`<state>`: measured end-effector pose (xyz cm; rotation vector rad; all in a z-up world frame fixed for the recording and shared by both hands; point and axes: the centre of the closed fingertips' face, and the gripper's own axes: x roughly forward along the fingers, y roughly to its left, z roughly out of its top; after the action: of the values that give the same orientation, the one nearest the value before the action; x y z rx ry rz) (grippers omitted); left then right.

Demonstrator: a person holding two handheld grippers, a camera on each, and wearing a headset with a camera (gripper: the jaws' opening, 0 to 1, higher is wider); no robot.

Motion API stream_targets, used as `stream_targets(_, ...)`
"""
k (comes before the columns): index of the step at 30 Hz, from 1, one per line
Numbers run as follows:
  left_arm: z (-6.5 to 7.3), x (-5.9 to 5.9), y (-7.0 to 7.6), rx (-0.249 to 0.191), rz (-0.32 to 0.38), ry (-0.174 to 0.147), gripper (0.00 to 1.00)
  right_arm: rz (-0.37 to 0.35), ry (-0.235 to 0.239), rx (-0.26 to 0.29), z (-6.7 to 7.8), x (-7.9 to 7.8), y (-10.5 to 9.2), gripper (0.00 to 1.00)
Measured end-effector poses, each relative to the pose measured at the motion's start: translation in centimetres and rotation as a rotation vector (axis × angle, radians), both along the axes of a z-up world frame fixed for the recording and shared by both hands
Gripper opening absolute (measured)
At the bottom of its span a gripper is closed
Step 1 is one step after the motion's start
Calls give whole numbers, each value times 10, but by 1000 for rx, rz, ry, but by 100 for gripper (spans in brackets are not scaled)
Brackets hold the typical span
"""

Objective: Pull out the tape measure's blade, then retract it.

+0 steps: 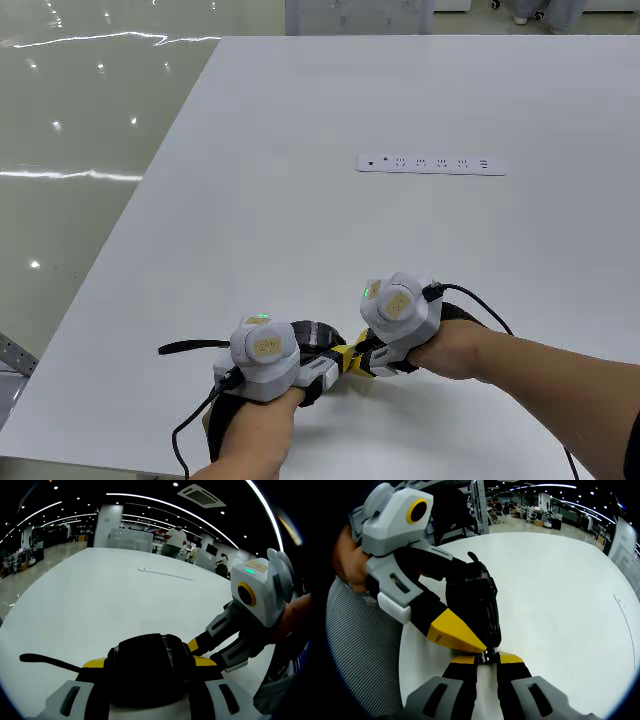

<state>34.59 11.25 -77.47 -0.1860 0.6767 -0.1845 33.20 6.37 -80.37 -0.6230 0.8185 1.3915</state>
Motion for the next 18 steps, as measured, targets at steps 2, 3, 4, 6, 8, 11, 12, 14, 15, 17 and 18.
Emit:
stream_targets(2, 0, 0, 0, -1, 0, -1, 60, 3, -1, 0, 0, 0, 0, 10)
stream_targets(3, 0, 0, 0, -1, 0, -1, 60, 3, -1, 0, 0, 0, 1, 10)
stream_targets(4, 0, 0, 0, -1, 0, -1, 60, 3, -1, 0, 0, 0, 1, 10)
stream_targets(6, 0, 0, 0, -1, 0, -1, 60, 3, 0, 0, 0, 0, 1, 10)
stream_targets(8, 0, 0, 0, -2, 0, -1, 60, 7, 1, 1, 0, 0, 1, 10)
stream_targets(11, 1, 0, -1, -4, 0, -1, 60, 5, 0, 2, 0, -1, 1, 10)
stream_targets(12, 1, 0, -1, -4, 0, -1, 60, 6, -1, 2, 0, -1, 1, 10)
stream_targets(14, 1, 0, -1, -4, 0, -1, 60, 9, -4, 1, 0, -2, 1, 10)
stream_targets(15, 1, 0, -1, -5, 0, -1, 60, 10, -5, 0, 0, -2, 1, 10)
stream_targets(17, 1, 0, -1, -4, -1, -1, 60, 19, -13, -4, 0, -2, 1, 10)
stream_targets(18, 1, 0, -1, -4, -1, -1, 60, 20, -13, -5, 0, -2, 1, 10)
